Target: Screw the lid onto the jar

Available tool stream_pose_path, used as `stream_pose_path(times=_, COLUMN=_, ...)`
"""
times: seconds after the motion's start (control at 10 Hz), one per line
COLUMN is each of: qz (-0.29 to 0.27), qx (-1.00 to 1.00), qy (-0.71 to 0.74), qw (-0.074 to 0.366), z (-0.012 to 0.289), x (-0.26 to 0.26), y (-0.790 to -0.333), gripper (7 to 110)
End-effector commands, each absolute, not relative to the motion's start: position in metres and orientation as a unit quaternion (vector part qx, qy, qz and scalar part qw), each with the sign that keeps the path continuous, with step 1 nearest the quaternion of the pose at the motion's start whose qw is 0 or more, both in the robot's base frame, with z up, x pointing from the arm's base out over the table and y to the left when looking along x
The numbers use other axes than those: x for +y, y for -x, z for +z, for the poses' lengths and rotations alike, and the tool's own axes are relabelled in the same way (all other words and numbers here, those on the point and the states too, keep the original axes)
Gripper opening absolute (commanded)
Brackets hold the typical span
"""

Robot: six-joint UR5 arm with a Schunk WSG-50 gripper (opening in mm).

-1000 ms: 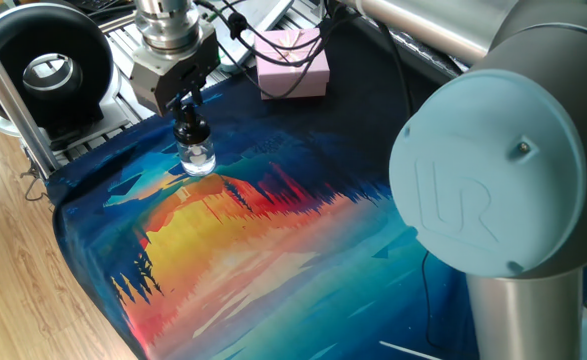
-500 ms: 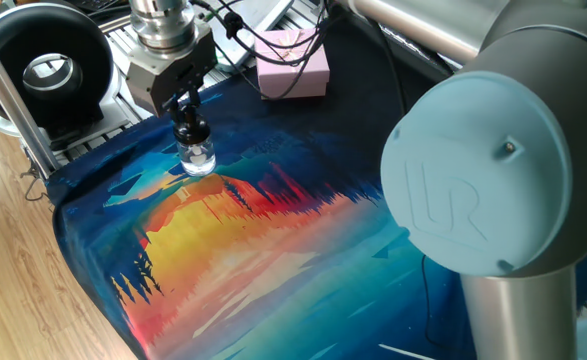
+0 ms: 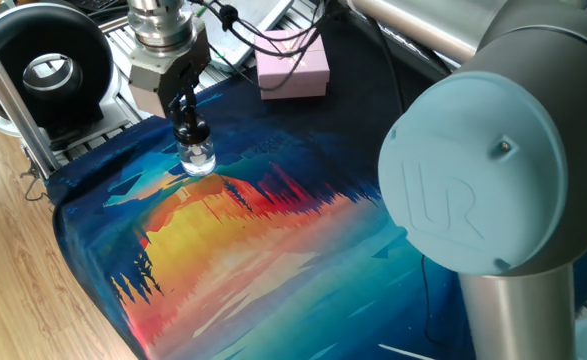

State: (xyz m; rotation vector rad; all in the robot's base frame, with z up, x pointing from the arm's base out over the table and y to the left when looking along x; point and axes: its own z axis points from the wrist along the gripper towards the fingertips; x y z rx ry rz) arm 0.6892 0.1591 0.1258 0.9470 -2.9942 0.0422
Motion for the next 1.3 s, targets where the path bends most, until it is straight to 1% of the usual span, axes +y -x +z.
stream_pose_path(times=0.0, qz=0.012, qx=-0.909, qy=-0.415, qw=-0.011, z=0.129, x=0.158, y=-0.698, gripper=44)
stream_pose_path(times=0.2, qz=0.005, qx=-0.888, qy=-0.459, qw=-0.011, z=0.125, x=0.160, y=-0.692, gripper=44)
stream_pose_path(times=0.7, qz=-0.014, qx=-0.862, qy=-0.506, qw=-0.015, z=0.119, x=0.168, y=-0.679, gripper=44)
stream_pose_path(times=1.1, qz=0.000, qx=-0.857, qy=-0.515, qw=-0.028, z=0.116, x=0.161, y=-0.687, gripper=44)
stream_pose_path(times=1.2, qz=0.002, qx=-0.856, qy=-0.516, qw=-0.030, z=0.114, x=0.158, y=-0.688, gripper=22)
